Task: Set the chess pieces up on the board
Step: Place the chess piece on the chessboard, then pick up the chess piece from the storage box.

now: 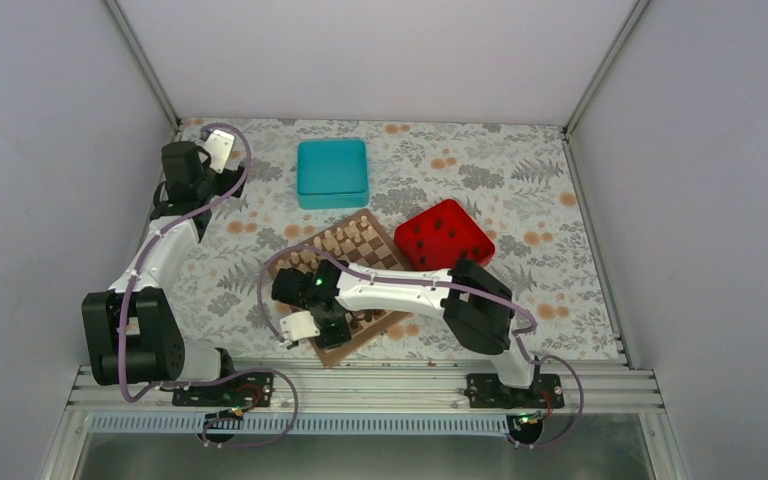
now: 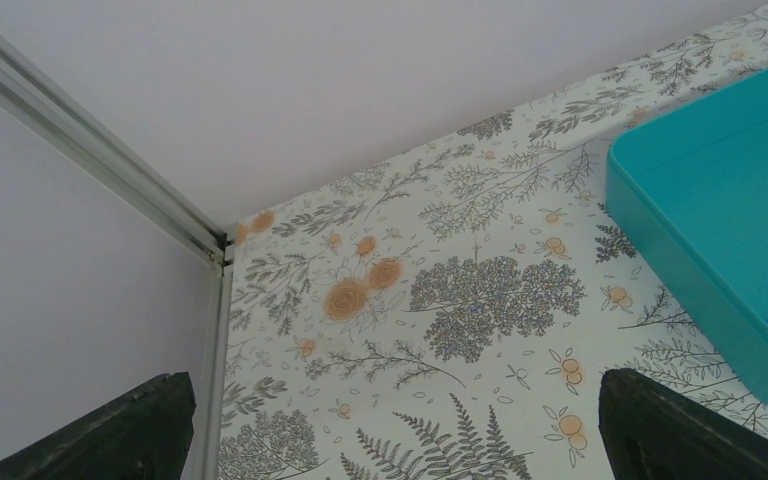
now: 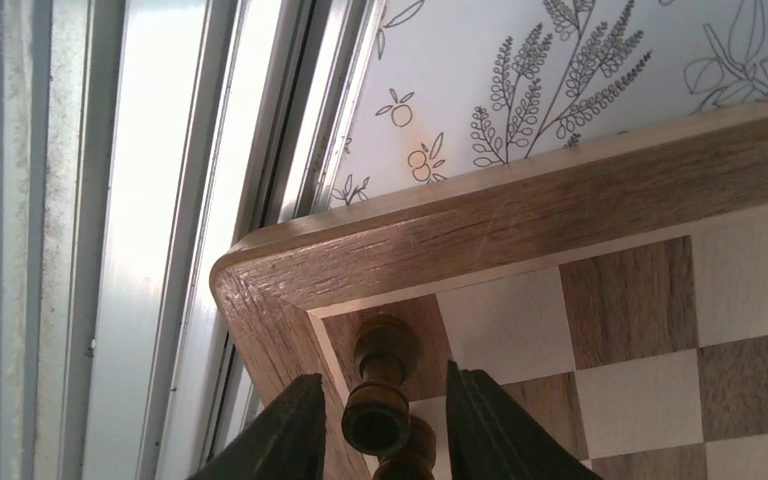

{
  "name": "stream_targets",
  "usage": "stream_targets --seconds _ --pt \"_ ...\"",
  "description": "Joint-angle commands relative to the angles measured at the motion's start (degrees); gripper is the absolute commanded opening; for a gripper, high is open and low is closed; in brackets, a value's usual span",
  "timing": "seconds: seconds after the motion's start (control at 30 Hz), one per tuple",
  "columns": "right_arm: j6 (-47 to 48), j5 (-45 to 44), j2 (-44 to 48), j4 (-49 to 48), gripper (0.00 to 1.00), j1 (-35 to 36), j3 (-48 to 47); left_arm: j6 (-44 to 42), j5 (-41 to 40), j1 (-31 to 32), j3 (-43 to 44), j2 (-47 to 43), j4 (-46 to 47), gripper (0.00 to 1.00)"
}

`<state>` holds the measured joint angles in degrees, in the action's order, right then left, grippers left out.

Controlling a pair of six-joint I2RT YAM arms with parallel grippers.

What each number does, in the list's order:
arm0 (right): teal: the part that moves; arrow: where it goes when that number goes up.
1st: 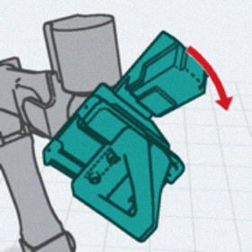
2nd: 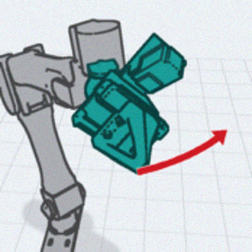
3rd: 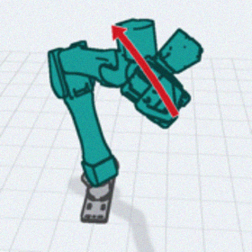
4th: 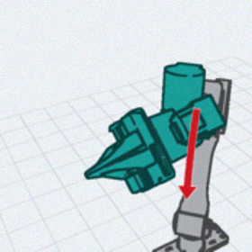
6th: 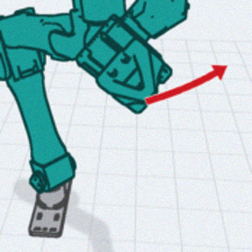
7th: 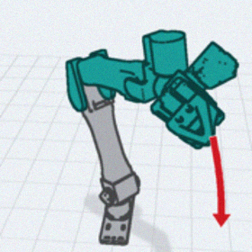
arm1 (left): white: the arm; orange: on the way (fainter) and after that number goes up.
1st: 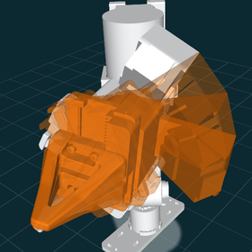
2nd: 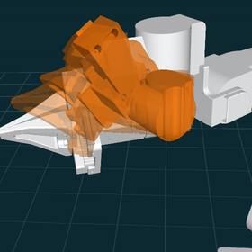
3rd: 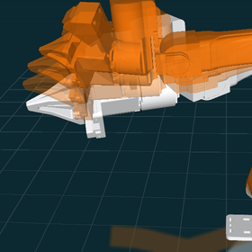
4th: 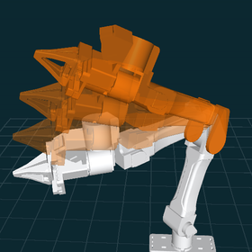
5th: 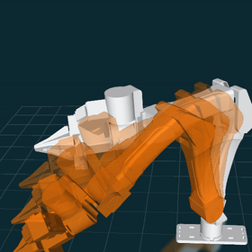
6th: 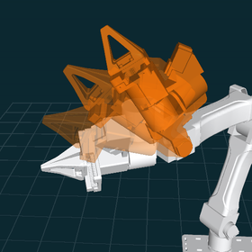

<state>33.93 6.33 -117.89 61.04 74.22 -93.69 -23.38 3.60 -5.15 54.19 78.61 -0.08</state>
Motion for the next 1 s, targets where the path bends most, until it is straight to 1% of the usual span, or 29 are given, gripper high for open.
stream_targets --seconds 0.0,0.13,0.2,0.27,0.37,0.57,0.67,0.73,0.87,0.97 --pt "-0.7 -1.0 0.5 -1.0 0.36 0.0 0.1 0.1 0.1 -0.5 -0.1 -0.7 0.7 1.00" --pt "-0.9 -1.6 4.6 0.9 0.40 -1.9 -1.4 0.1 0.3 -0.6 -0.2 -0.9 0.6 1.00" --pt "-1.0 -1.7 8.0 2.0 0.41 -4.4 -2.6 0.1 0.5 -0.7 -0.3 -1.0 0.6 1.00" --pt "-1.1 -1.7 11.6 3.3 0.43 -8.5 -3.9 0.2 0.8 -0.7 -0.3 -1.3 0.6 1.00" --pt "-0.7 -2.2 16.8 4.2 0.45 -17.6 -4.4 0.0 1.0 -0.7 -0.2 -1.2 0.5 1.00" --pt "3.0 -3.4 23.8 2.3 0.48 -37.6 1.6 -0.2 -0.4 -0.7 0.7 -0.7 0.0 1.00" --pt "4.8 -3.9 24.1 -0.3 0.49 -46.5 4.9 -0.1 -1.2 -0.7 1.3 -0.1 -0.5 1.00" --pt "5.7 -3.8 23.1 -2.3 0.49 -50.9 6.6 0.0 -1.5 -0.7 1.6 0.3 -0.8 1.00" --pt "6.6 -4.0 18.3 -4.4 0.48 -56.8 8.8 0.1 -1.4 -0.7 1.8 0.3 -1.2 1.00" --pt "6.4 -3.9 16.4 -3.7 0.46 -59.5 10.1 0.1 -0.7 -0.7 1.8 -0.1 -1.4 1.00"
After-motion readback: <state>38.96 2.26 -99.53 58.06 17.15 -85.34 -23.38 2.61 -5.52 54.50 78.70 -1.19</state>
